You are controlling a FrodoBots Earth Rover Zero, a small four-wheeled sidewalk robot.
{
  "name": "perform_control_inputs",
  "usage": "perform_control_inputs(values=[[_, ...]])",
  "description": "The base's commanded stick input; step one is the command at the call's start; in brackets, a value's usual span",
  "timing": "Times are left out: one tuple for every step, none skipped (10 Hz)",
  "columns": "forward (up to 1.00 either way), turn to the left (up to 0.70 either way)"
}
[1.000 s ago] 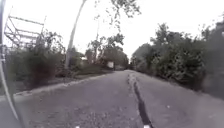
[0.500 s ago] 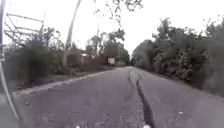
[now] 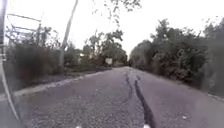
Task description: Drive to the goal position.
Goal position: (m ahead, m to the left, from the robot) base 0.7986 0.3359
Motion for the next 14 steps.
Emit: perform_control_inputs(values=[[0.7,0.0],[0.7,-0.01],[0.7,-0.03],[0.7,-0.06],[0.7,-0.08],[0.7,-0.1],[0.7,-0.13],[0.7,-0.15],[0.7,-0.17],[0.7,-0.2],[0.7,-0.22],[0.7,-0.24],[0.7,-0.26],[0.7,-0.29]])
